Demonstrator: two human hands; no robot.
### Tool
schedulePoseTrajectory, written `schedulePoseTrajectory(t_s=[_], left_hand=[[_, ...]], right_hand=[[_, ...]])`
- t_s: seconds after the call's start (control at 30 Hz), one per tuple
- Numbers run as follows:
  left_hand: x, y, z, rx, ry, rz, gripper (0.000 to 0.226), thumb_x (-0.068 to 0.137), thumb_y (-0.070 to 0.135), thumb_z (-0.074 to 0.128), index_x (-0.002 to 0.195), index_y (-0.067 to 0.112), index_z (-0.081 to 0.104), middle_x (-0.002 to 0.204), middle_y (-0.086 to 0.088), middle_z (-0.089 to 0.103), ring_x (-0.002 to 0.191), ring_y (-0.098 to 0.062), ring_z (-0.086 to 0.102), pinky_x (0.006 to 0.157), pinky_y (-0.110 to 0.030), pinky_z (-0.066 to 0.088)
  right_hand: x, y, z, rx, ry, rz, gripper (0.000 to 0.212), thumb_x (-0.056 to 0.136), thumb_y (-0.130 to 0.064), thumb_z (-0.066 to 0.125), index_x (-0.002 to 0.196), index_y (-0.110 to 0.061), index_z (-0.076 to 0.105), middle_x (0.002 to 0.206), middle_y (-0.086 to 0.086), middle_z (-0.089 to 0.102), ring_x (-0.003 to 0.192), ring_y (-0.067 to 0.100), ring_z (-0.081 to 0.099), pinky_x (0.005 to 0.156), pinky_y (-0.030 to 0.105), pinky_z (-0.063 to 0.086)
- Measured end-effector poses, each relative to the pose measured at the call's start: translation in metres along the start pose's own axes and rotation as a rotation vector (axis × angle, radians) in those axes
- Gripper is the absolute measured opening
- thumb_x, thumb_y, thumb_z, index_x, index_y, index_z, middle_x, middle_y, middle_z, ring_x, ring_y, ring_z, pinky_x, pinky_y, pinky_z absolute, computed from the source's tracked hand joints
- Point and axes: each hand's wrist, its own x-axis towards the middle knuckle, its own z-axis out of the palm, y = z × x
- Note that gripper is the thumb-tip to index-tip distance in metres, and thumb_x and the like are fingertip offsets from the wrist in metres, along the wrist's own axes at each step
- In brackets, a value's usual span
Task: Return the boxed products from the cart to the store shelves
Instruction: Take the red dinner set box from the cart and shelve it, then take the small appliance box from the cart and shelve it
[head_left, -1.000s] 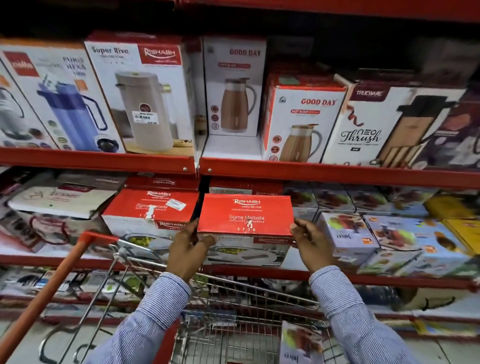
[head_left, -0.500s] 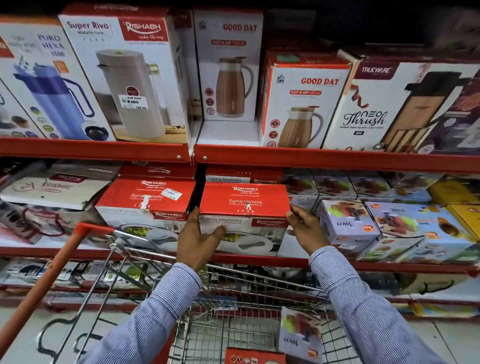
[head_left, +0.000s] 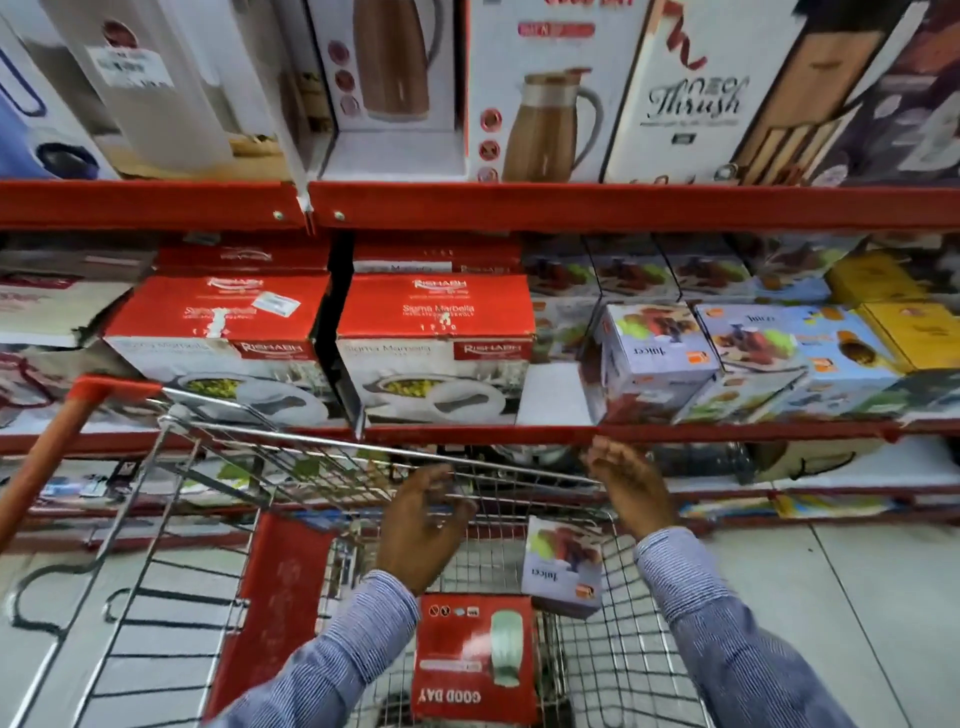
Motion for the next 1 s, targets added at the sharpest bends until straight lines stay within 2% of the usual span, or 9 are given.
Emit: schedulePoseTrajectory(t_s=[0.07,0.2,0.33,0.5,0.57,0.63,0.8,0.9,1.0], left_hand=[[0.002,-0.011,0.029,-0.077,-0.142,-0.203,0.042,0.085,0.018,0.075,0.123,0.007,0.063,0.119,-0.013,0.071,0.112,-0.030,0.067,0.099,-0.045,0.055],[0.011,-0.018,0.089,-0.013,-0.330,-0.371,0.046,0.086,0.029,0.073,0.125,0.006,0.064,0.134,-0.016,0.064,0.125,-0.032,0.059,0.107,-0.035,0.046],[0.029,-0.027,0.137,0.173,-0.447,-0.467,0.080,0.086,0.044,0.068,0.150,0.007,0.038,0.158,-0.012,0.040,0.144,-0.028,0.042,0.116,-0.030,0.034],[0.042,-0.044,0.167,0.238,-0.533,-0.538,0.051,0.078,0.039,0.072,0.119,0.010,0.067,0.123,-0.011,0.070,0.111,-0.027,0.067,0.088,-0.032,0.055],[0.040,-0.042,0.169,0.211,-0.514,-0.526,0.027,0.077,0.036,0.071,0.091,0.014,0.075,0.099,-0.008,0.074,0.094,-0.024,0.068,0.077,-0.031,0.054],[0.035,-0.036,0.168,0.177,-0.470,-0.528,0.018,0.074,0.032,0.071,0.070,0.015,0.072,0.086,-0.008,0.072,0.080,-0.023,0.066,0.067,-0.027,0.047],[0.012,-0.004,0.149,0.042,-0.359,-0.508,0.032,0.068,0.035,0.069,0.089,0.012,0.077,0.104,-0.011,0.077,0.096,-0.026,0.068,0.077,-0.031,0.050],[-0.001,0.020,0.129,0.018,-0.274,-0.377,0.034,0.071,0.038,0.073,0.089,0.010,0.079,0.094,-0.008,0.080,0.093,-0.025,0.072,0.084,-0.032,0.055],[-0.015,0.042,0.102,0.001,-0.137,-0.273,0.012,0.082,0.030,0.075,0.075,0.020,0.075,0.062,0.015,0.074,0.063,0.000,0.068,0.053,-0.015,0.049]], right_hand=[[-0.001,0.038,-0.008,-0.108,-0.007,0.080,0.024,0.090,-0.010,0.059,0.113,-0.005,0.065,0.119,0.018,0.067,0.111,0.034,0.062,0.101,0.050,0.047],[0.002,0.107,-0.017,-0.289,-0.105,0.319,0.030,0.092,-0.021,0.054,0.113,-0.002,0.065,0.123,0.018,0.063,0.106,0.029,0.060,0.101,0.040,0.045],[0.004,0.141,-0.009,-0.381,-0.227,0.429,0.028,0.095,-0.031,0.048,0.092,-0.008,0.063,0.099,0.011,0.064,0.102,0.025,0.057,0.082,0.025,0.038],[0.012,0.153,0.000,-0.423,-0.322,0.417,0.032,0.095,-0.021,0.045,0.112,-0.002,0.063,0.125,0.019,0.062,0.099,0.030,0.062,0.084,0.032,0.047],[0.012,0.153,0.000,-0.383,-0.307,0.428,0.031,0.094,-0.019,0.046,0.112,-0.001,0.063,0.124,0.021,0.063,0.090,0.025,0.063,0.077,0.031,0.049],[0.010,0.152,-0.005,-0.328,-0.280,0.433,0.036,0.096,-0.021,0.043,0.121,-0.002,0.060,0.129,0.019,0.060,0.114,0.031,0.058,0.092,0.031,0.044],[-0.003,0.122,-0.022,-0.185,-0.187,0.373,0.029,0.088,-0.032,0.053,0.103,-0.014,0.070,0.117,0.013,0.066,0.110,0.035,0.061,0.098,0.049,0.048],[-0.014,0.090,-0.039,-0.211,-0.087,0.252,0.028,0.083,-0.042,0.056,0.098,-0.025,0.073,0.108,0.000,0.071,0.102,0.026,0.065,0.095,0.042,0.049],[-0.029,0.053,-0.054,-0.180,0.000,0.018,0.012,0.084,-0.035,0.061,0.083,-0.034,0.073,0.085,-0.012,0.072,0.084,0.014,0.067,0.080,0.028,0.049]])
